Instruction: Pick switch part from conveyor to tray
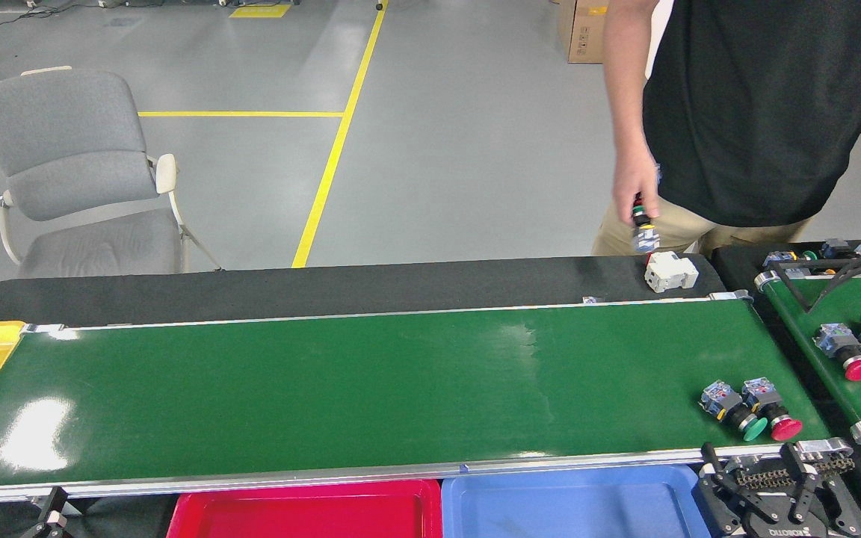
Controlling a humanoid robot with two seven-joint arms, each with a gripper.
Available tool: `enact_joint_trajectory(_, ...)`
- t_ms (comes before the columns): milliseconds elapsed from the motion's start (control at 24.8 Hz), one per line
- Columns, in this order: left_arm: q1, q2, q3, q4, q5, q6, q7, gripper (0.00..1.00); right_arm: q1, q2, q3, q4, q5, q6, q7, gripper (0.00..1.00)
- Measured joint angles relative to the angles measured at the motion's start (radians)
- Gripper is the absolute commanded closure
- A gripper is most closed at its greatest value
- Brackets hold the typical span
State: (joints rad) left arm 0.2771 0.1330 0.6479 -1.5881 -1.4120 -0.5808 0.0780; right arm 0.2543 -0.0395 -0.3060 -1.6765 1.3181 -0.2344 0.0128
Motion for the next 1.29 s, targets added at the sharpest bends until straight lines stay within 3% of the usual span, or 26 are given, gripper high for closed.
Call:
enact_joint_trajectory(202, 0.0, 0.0, -0.004, 0.0, -0.004, 0.0, 0.0, 0.0, -0.038, 0.0, 0.001, 0.056, 0.0, -0.003, 0.052, 0.01)
enact_joint_trajectory(564, -0.01, 0.0, -0.005, 0.001, -0.005, 0.0, -0.018, 0.0, -0.103, -0.011, 0.021, 0.073, 0.0, -0.008, 0.068, 0.01)
enact_joint_trajectory(1290, -0.023, 0.0, -0.006, 0.021, -0.005, -0.004, -0.021, 0.0, -0.139, -0.011, 0.134, 0.09, 0.001, -0.089, 0.104, 0.01)
